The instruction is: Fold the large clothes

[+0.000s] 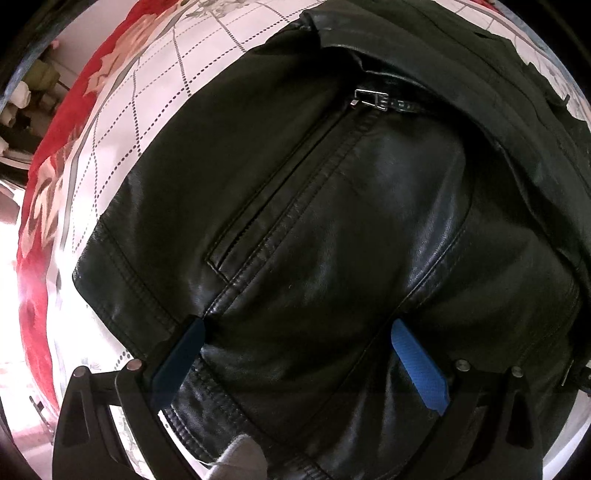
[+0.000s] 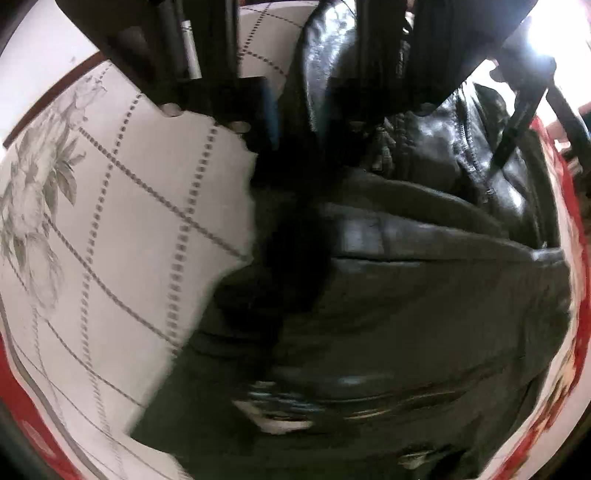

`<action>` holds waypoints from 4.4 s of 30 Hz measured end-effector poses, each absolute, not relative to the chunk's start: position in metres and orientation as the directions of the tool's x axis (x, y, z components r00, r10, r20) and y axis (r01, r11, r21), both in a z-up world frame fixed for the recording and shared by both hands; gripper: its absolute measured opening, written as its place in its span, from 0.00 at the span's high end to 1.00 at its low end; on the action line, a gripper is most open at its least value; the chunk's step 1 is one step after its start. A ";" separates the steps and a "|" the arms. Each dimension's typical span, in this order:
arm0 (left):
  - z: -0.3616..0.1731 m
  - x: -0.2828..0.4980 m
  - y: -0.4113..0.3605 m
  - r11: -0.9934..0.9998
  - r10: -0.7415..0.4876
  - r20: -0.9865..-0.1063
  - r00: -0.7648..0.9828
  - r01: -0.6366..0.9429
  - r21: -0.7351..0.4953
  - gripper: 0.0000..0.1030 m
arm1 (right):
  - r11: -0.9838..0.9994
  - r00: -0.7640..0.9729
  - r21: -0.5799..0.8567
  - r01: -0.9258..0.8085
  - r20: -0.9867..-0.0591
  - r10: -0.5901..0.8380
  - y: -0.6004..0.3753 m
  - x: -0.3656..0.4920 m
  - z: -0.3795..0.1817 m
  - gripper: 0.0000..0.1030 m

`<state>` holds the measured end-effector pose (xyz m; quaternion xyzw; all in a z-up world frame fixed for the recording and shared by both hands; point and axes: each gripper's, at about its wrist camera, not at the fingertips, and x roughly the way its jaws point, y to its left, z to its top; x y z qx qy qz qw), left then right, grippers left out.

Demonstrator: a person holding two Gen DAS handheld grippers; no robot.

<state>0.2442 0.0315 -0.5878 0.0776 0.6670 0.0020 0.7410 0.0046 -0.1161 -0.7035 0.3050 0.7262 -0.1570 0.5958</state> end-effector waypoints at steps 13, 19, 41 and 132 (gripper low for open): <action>-0.487 0.191 -0.055 0.852 0.450 -0.831 0.328 0.122 0.509 0.00 | 0.796 -0.200 0.269 0.543 -0.879 0.433 -0.184 -0.006 -0.669 0.52; -0.491 0.103 -0.153 0.725 0.496 -0.791 0.358 0.330 0.604 0.00 | 0.829 -0.219 0.232 0.509 -0.897 0.385 -0.280 -0.036 -0.643 0.50; -0.576 0.106 -0.194 0.576 0.621 -0.716 0.320 0.432 0.693 0.06 | 0.705 -0.047 0.406 0.581 -0.849 0.527 -0.355 -0.003 -0.692 0.49; -0.516 0.362 -0.102 0.992 -0.116 -0.976 0.184 -0.021 -0.122 0.08 | 0.759 0.124 0.357 0.545 -0.929 0.348 -0.336 0.218 -0.650 0.35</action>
